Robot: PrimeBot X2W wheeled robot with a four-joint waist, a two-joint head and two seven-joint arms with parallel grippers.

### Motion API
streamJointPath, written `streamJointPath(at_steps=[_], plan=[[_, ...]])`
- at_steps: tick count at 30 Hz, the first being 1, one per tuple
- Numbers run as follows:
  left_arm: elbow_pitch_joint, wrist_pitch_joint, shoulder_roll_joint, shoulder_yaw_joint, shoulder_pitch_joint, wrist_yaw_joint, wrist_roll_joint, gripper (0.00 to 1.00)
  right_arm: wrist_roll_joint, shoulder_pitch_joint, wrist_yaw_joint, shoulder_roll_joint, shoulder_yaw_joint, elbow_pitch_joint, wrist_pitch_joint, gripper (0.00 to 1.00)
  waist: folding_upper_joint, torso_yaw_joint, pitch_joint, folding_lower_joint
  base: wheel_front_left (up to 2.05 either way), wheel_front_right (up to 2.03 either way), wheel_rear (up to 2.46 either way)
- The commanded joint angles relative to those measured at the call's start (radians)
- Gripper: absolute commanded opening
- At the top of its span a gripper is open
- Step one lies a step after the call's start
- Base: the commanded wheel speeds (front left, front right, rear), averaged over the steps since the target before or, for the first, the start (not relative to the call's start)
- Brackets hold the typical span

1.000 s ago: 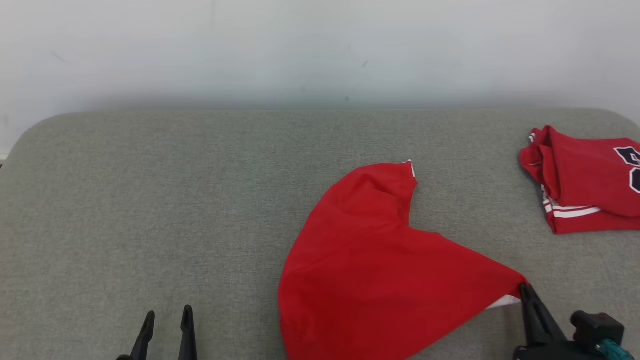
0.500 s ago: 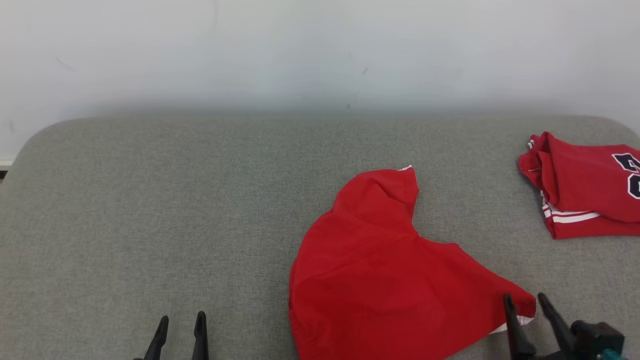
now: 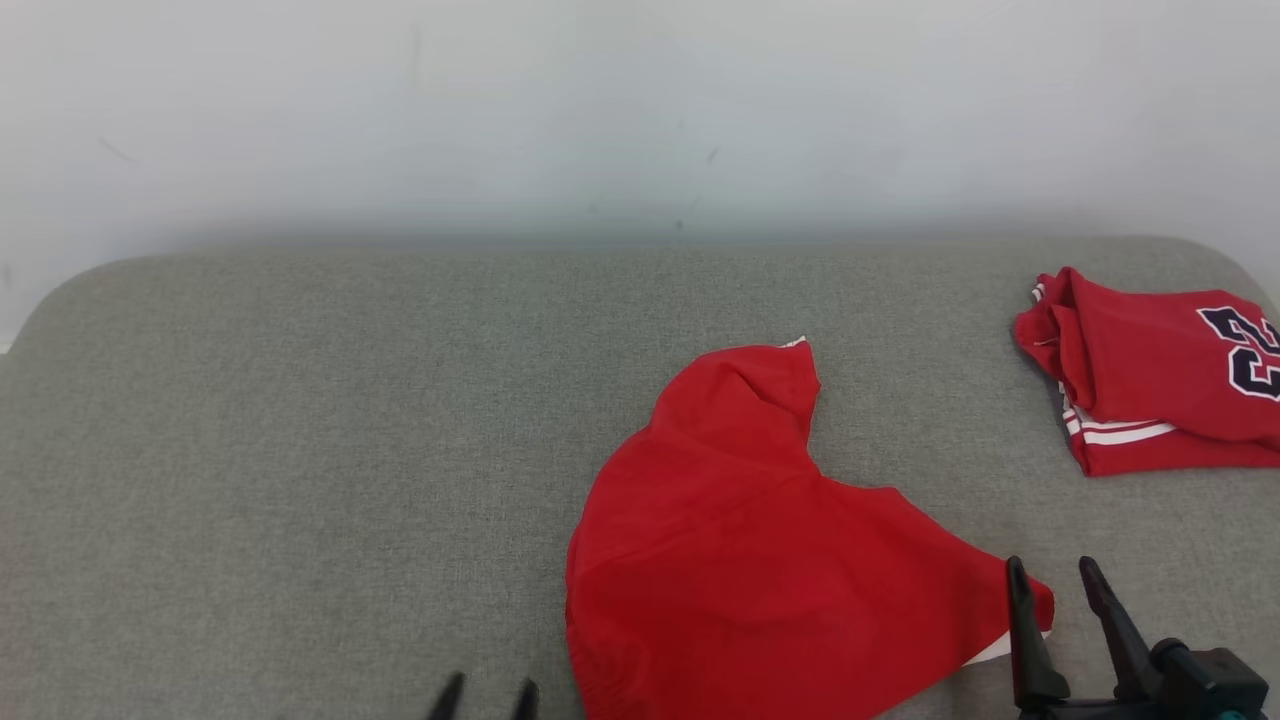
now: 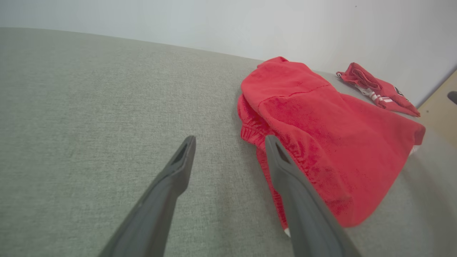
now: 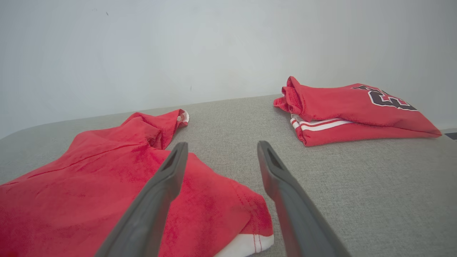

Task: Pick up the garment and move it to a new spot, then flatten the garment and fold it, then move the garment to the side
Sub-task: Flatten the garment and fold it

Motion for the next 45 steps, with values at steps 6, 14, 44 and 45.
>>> streamJointPath(at_steps=[6,14,44,45], plan=[[0.005,-0.003,0.089,-0.219,0.04,0.001,-0.029,1.0,-0.005,-0.001,0.001,0.03,0.012,0.001,0.0,1.0,0.0,-0.012,0.005,0.0,0.0,0.0,0.0],[0.027,-0.003,0.099,-0.288,0.003,0.001,-0.061,1.0,-0.002,-0.013,0.001,0.041,0.017,0.006,0.0,1.0,0.0,-0.028,0.014,0.0,0.0,0.0,0.0],[0.07,-0.003,0.202,-0.197,-0.321,0.001,-0.141,0.0,0.0,-0.059,0.001,0.067,0.02,0.03,0.0,1.0,0.0,-0.065,0.066,0.0,0.0,0.0,0.0],[0.09,-0.003,0.205,-0.199,-0.33,0.002,-0.144,0.0,0.001,-0.06,0.001,0.067,0.021,0.034,0.0,1.0,0.0,-0.068,0.065,0.0,0.0,0.0,0.0]])
